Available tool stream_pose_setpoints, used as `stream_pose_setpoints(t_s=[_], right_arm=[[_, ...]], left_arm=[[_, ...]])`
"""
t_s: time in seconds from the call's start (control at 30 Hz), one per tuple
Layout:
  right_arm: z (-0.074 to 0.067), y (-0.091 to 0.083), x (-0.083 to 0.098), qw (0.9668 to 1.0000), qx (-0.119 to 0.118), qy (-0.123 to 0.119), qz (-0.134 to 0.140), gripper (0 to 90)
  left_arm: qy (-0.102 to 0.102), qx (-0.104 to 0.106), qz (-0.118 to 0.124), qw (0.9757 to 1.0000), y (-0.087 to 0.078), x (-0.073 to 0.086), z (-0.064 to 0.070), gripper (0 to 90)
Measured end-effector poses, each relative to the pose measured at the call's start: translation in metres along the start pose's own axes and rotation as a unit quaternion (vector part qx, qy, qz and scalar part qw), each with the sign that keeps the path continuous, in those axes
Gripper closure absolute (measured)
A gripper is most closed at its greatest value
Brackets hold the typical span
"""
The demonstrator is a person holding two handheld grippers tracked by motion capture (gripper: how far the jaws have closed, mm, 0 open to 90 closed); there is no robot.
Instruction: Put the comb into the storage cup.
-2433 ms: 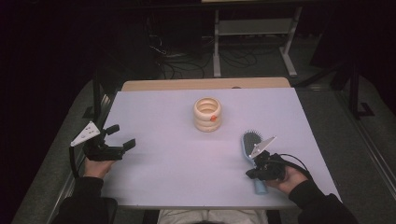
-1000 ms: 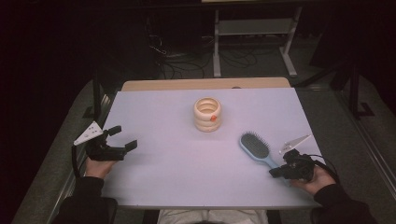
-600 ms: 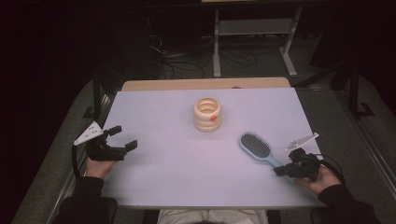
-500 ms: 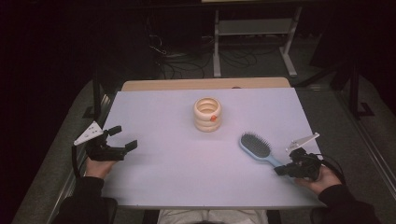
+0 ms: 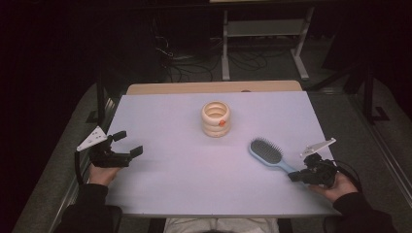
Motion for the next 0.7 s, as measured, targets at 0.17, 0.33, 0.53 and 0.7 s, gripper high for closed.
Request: stream_pose_setpoints(t_s=[0.17,0.33,0.53,0.7], right_arm=[[-0.007,-0.006,-0.001,0.9999,0.0,-0.012,0.011,88.9],[-0.013,-0.013,0.001,0.9996,0.0,-0.018,0.022,88.8],[-0.017,-0.024,-0.007,0.9991,0.01,-0.028,0.029,86.8],[-0.019,-0.033,-0.018,0.9985,0.013,-0.039,0.036,86.2]], left_arm=[[0.001,-0.002,0.004,1.0,-0.001,-0.001,0.001,0.0],[0.002,-0.004,0.005,1.0,-0.002,-0.001,0.001,0.0],[0.001,-0.005,0.003,1.0,-0.002,-0.001,0.001,0.0],[0.0,-0.005,0.003,1.0,-0.002,0.0,0.001,0.0]])
Point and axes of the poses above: each handheld gripper's, and its own axes: y roughly forward along the jaws, x roughly out of its underside, z roughly to its right, the point moved 6 cm from there along y, roughly forward along the jaws, and after that the axes turned 1 degree about y, right-handed, at the moved point
